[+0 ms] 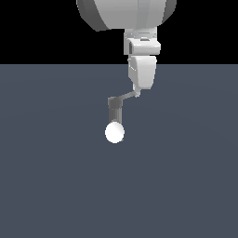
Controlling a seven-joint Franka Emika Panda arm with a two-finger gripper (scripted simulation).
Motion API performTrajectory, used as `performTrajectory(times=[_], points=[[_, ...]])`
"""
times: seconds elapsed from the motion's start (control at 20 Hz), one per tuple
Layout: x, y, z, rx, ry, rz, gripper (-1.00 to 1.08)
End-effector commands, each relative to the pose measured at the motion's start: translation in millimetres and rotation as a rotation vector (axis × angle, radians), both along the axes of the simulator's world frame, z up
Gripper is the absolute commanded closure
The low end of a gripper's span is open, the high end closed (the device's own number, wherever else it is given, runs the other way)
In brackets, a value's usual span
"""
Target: Turn on the faucet by rotating a designated handle.
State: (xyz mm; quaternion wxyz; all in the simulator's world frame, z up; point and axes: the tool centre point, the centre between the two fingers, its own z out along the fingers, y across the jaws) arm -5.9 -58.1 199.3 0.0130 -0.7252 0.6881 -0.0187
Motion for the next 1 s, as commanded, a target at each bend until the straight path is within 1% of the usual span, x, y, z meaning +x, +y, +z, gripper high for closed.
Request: performTrajectory(times=[0.0, 0.4, 0.45, 0.5, 0.95], points=[[-17, 13, -13, 0.006, 0.032, 0.012, 1.08], [-45, 26, -17, 0.007, 0.044, 0.006, 1.08], [-45, 26, -17, 0.007, 0.044, 0.006, 1.08], [-33, 17, -3, 0.001, 0.009, -0.005, 1.08], [-48, 72, -13, 0.005, 0.034, 0.002, 1.08]])
